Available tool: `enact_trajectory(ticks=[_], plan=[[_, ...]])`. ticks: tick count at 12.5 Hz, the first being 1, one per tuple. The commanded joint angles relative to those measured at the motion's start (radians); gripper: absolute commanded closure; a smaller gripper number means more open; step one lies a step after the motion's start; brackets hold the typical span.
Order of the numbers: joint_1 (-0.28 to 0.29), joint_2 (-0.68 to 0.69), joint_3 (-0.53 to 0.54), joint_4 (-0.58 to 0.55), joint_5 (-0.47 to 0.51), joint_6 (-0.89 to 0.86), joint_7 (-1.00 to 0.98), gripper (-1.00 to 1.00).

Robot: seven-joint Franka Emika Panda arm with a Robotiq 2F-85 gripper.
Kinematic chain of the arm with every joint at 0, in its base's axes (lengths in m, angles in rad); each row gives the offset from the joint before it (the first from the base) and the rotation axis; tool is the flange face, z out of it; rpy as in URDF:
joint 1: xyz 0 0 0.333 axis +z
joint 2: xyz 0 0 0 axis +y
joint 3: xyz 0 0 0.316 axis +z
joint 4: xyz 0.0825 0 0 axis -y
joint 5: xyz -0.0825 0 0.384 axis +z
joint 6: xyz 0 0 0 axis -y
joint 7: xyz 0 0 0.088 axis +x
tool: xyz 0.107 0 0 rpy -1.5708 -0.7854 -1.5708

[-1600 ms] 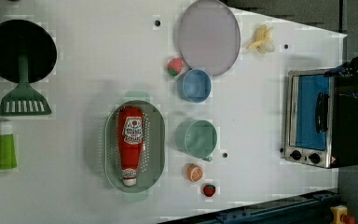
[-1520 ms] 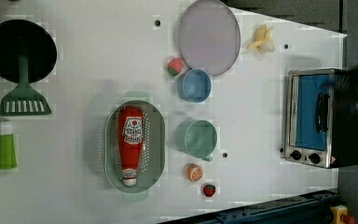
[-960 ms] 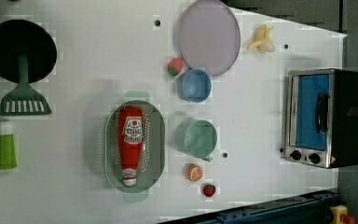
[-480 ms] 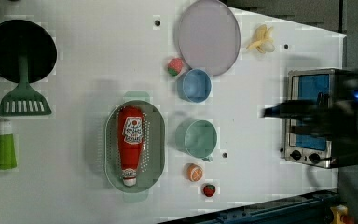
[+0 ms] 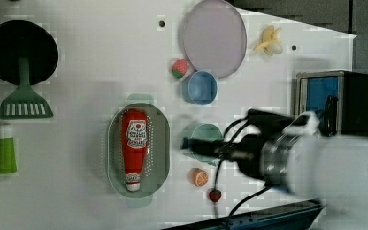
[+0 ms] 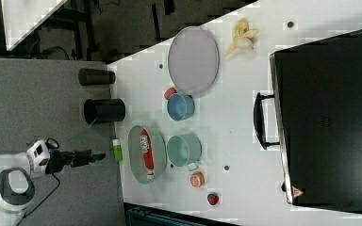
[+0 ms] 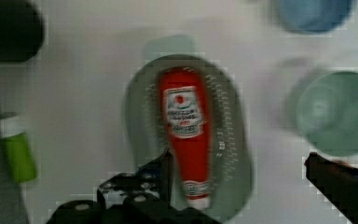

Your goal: Pick ketchup from strainer and place it on the table

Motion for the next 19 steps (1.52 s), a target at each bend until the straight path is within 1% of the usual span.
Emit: enact_trajectory(ticks=[1,3,4,6,9,13,15,17,18,19], plan=[[-0.009,0.082,0.055,-0.072,-0.009,0.136,0.057,-1.00],[-0.004,0.149,0.070,-0.128,-0.052,0.285,0.058,-1.00],[-0.002,0.183,0.069,-0.149,-0.095,0.350,0.068,-1.00],[0.001,0.260,0.063,-0.171,-0.192,0.430,0.151,-1.00],[0.007,0.391,0.059,-0.170,-0.331,0.485,0.270,-1.00],[0.016,0.538,0.038,-0.148,-0.515,0.553,0.333,-1.00],[0.034,0.589,0.019,-0.117,-0.590,0.553,0.393,-1.00],[0.060,0.631,-0.001,-0.085,-0.639,0.551,0.437,-1.00],[0.077,0.647,-0.018,-0.073,-0.661,0.529,0.448,-0.92],[0.095,0.659,-0.037,-0.066,-0.689,0.523,0.448,-0.68]])
